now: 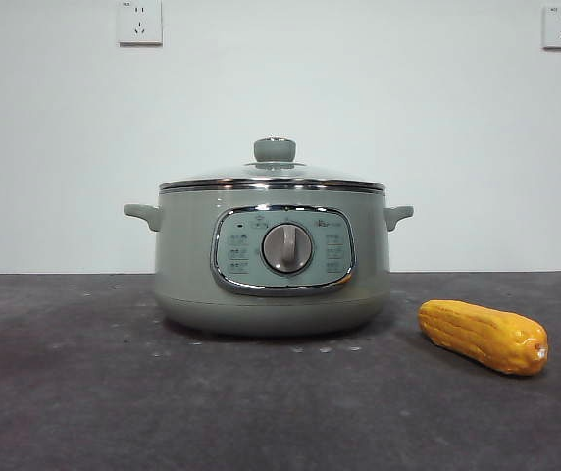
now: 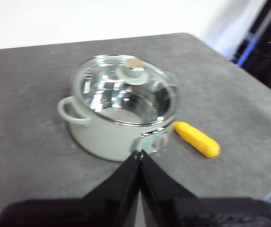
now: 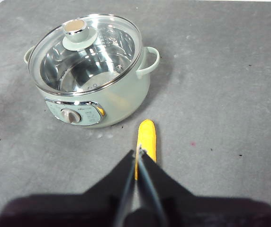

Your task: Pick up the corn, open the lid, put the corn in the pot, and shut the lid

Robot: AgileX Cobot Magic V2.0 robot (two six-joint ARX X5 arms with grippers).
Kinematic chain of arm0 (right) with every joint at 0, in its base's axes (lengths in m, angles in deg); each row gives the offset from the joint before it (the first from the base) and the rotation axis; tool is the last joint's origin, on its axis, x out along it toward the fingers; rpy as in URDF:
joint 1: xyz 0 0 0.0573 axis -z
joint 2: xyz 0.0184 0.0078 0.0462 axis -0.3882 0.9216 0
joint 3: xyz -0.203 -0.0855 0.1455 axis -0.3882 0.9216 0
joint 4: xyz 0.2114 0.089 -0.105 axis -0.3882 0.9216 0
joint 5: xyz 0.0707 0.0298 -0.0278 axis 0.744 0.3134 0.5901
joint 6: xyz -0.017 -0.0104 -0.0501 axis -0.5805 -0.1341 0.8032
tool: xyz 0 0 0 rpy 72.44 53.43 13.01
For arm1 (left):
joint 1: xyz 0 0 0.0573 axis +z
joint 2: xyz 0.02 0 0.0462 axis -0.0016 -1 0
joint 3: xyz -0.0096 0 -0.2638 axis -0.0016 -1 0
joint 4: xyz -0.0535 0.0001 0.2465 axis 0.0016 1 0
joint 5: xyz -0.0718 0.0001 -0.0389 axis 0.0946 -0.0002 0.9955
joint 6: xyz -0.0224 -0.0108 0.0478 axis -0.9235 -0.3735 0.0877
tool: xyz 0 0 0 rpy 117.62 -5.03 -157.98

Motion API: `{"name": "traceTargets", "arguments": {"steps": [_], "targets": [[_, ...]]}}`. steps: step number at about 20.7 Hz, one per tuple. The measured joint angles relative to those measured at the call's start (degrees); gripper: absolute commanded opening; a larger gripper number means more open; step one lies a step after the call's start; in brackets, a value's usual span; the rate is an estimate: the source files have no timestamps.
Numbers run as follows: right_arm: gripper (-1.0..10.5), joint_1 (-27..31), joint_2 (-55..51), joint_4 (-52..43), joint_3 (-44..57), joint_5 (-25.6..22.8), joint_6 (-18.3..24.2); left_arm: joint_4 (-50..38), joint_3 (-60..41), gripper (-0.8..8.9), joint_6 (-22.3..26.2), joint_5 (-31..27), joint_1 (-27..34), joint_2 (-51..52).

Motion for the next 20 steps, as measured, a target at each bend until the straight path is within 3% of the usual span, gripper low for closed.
{"name": "traceTargets", "arguments": {"steps": [1,2,3,4,13,16,20], "targets": [[2.6,0.0,0.0,-0.04,-0.02,0.02,0.0,0.0,0.07,2.28,0.0,0.74,-0.04,0.0],[4.1,0.0,0.0,-0.02,-0.02,0.24,0.0,-0.02,0.09,4.71,0.0,0.87,-0.07,0.0],[5.1,0.0,-0.02,-0.04,-0.02,0.39,0.0,0.0,0.13,6.38,0.0,0.87,-0.07,-0.15],[5.5,0.0,-0.02,-0.02,-0.02,0.59,0.0,0.04,0.48,6.86,0.0,0.87,-0.07,-0.42],[5.6,-0.02,2.54,-0.74,-0.13,1.81,0.15,-0.02,5.33,6.86,0.2,1.01,-0.07,-2.03],[5.6,-0.28,8.39,-2.32,-0.22,4.61,0.17,0.0,5.33,6.86,0.2,1.05,-0.07,-2.43],[5.6,-3.61,20.11,-3.78,-0.24,3.32,0.17,0.07,5.33,6.86,0.2,1.05,-0.07,-2.93]]}}
